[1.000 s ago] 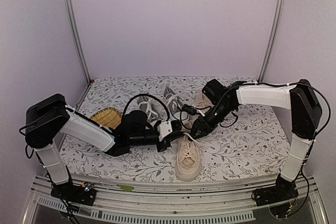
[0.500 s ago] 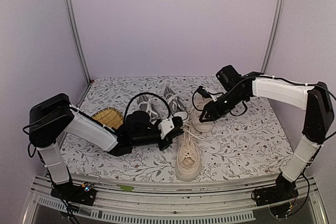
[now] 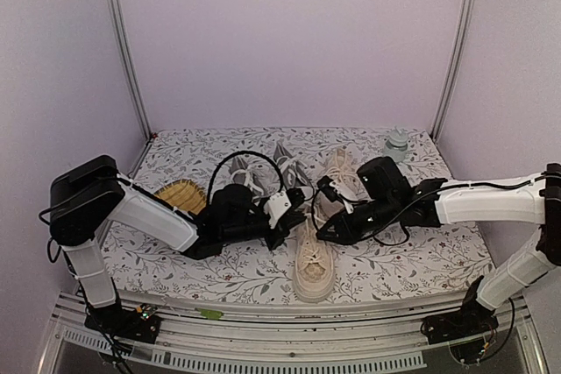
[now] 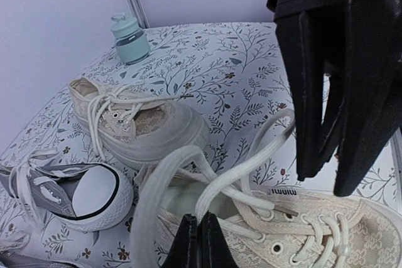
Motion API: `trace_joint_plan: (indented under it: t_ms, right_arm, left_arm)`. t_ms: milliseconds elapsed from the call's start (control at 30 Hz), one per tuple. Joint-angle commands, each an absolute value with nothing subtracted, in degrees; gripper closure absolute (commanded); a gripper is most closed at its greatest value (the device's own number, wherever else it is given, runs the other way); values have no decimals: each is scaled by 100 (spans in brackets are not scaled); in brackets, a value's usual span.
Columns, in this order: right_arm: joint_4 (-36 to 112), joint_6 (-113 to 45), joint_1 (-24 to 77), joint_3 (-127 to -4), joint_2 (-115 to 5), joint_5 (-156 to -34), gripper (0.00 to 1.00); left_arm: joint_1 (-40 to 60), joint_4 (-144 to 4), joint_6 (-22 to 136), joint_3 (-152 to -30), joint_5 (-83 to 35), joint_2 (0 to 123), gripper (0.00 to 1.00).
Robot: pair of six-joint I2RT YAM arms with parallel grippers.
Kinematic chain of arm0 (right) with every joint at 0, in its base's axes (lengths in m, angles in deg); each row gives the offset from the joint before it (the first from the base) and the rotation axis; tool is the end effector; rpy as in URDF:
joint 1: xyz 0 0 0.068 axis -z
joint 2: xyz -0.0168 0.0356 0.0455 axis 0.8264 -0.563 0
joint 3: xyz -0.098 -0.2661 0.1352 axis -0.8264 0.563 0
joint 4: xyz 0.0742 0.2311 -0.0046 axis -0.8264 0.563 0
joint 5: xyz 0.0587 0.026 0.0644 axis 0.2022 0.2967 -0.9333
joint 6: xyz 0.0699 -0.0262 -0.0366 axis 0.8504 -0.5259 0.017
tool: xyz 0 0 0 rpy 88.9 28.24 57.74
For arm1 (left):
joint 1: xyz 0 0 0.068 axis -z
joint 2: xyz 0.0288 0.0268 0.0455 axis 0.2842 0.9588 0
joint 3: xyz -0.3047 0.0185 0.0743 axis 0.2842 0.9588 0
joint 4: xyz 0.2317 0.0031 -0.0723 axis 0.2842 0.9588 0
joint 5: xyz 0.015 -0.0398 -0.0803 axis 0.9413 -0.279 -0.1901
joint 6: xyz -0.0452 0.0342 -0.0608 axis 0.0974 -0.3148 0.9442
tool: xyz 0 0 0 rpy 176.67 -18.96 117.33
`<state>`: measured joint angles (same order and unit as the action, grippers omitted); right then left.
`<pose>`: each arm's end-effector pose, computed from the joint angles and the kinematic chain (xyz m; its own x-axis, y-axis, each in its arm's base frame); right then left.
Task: Tie the shoes
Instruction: Cross the shoelace, then tie the crossed shoelace on the shoe.
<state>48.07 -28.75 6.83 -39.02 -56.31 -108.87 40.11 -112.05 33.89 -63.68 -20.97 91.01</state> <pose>0.1784 0.2451 0.2449 -0.6306 -0.4293 -0.6465 -0.7594 0.5133 0.3998 0.2165 -0.3403 0.2028 0.0211 0.3224 -0.9464 0.8915 0.4225 0.1638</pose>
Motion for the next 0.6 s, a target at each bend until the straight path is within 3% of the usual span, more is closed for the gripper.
trace_joint_plan:
  t_ms: [0, 267, 567]
  right_arm:
    - [3849, -2344, 714, -3802, -6015, -10466, 80]
    - [3631, -2091, 718, -3950, -6409, -9631, 77]
    - [3386, -2181, 718, -4124, -6835, -9657, 71]
  left_arm:
    - [4022, -11159, 3453, -6480, -1954, 9149, 100]
    - [4026, -11141, 3431, -6509, -1974, 9140, 100]
    - [4022, -11134, 3431, -6488, -1957, 9136, 100]
